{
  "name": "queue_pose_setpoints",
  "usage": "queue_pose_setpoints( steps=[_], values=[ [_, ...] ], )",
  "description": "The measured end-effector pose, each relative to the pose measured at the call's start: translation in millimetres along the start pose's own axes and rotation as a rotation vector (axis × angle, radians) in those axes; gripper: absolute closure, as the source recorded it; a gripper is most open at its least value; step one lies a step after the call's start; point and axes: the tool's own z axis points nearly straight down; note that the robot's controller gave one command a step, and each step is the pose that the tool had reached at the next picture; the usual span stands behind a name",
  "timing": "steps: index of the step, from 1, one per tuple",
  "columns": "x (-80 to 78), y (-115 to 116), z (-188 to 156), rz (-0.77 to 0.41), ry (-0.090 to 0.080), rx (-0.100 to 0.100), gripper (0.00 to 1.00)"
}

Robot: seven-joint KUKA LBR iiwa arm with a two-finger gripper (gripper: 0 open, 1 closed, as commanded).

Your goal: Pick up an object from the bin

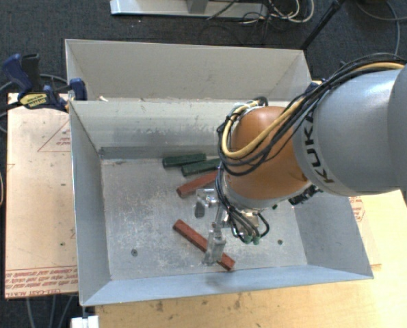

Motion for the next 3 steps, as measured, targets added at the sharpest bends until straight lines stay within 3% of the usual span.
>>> queue_pose_setpoints(
  steps=[1, 2, 3],
  values=[
    [-8.5, -20, 83, 0.021, -0.002, 0.0, 0.0],
    [-10.4, -19, 78, 0.02, -0.008, -0.002, 1.0],
    [-25.3, 0, -120, -0.006, -0.018, -0.002, 1.0]
  ],
)
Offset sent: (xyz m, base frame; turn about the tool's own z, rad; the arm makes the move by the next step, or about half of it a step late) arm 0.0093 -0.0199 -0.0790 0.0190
